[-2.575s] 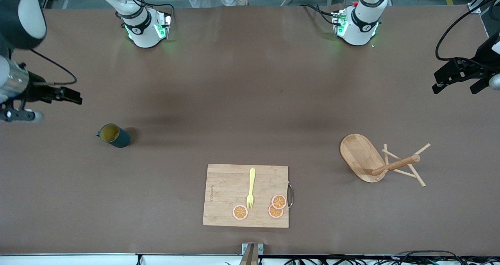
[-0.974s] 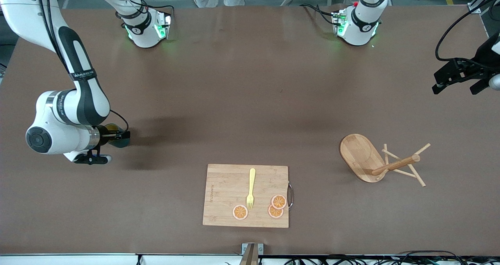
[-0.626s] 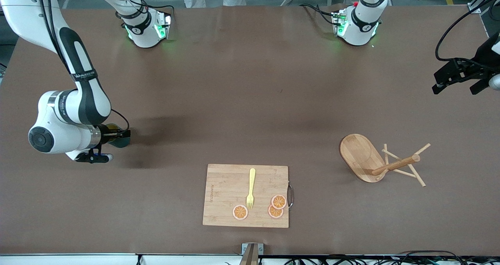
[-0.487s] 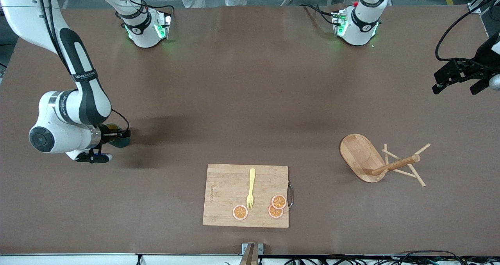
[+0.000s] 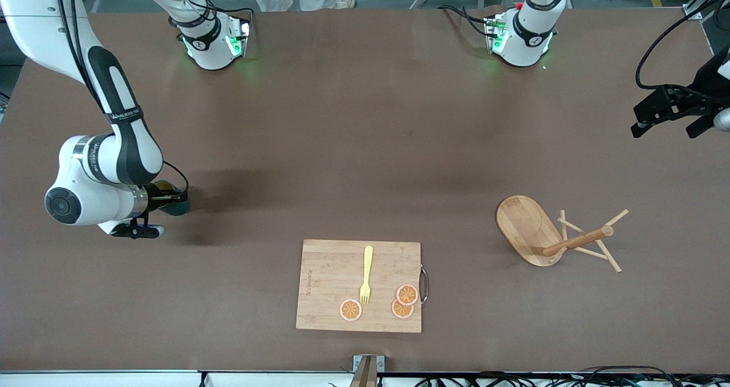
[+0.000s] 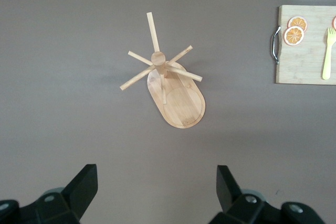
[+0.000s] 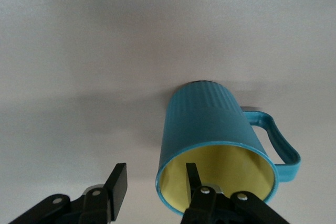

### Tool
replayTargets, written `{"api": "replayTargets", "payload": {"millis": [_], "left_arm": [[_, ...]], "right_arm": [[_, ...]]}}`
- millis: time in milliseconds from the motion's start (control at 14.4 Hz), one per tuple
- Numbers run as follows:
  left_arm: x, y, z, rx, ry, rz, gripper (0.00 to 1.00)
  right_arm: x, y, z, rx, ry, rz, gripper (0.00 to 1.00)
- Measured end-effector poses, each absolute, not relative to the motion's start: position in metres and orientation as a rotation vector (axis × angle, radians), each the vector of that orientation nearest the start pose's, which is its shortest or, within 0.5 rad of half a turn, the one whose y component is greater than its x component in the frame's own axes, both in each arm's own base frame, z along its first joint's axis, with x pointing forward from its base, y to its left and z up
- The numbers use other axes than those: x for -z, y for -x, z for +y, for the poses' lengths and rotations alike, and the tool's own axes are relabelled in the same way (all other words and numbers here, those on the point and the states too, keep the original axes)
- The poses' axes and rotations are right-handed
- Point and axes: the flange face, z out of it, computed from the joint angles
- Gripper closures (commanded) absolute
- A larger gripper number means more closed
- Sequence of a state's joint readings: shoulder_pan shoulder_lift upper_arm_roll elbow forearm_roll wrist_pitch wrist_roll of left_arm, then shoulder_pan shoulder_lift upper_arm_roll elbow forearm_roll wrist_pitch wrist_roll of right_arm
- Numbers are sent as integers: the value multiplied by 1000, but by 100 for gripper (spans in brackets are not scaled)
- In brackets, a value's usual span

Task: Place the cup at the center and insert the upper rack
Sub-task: 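Close the right gripper on the teal mug rim and lift it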

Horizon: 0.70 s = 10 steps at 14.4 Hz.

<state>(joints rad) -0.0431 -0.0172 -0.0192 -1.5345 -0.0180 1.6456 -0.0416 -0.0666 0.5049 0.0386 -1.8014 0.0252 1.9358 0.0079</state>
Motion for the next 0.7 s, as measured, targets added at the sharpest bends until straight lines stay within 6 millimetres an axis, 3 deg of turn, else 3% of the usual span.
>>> {"api": "replayTargets", "payload": {"millis": [139, 348, 696], "left_arm": [[-658, -556, -37, 201, 3159, 32, 0], [-658, -556, -37, 201, 3159, 32, 0], [-658, -556, -37, 201, 3159, 32, 0]], "right_arm": [[-241, -608, -17, -572, 3043, 77, 71], [-241, -608, -16, -572, 3043, 76, 99], [-244, -610, -15, -566, 3048, 70, 100]]}}
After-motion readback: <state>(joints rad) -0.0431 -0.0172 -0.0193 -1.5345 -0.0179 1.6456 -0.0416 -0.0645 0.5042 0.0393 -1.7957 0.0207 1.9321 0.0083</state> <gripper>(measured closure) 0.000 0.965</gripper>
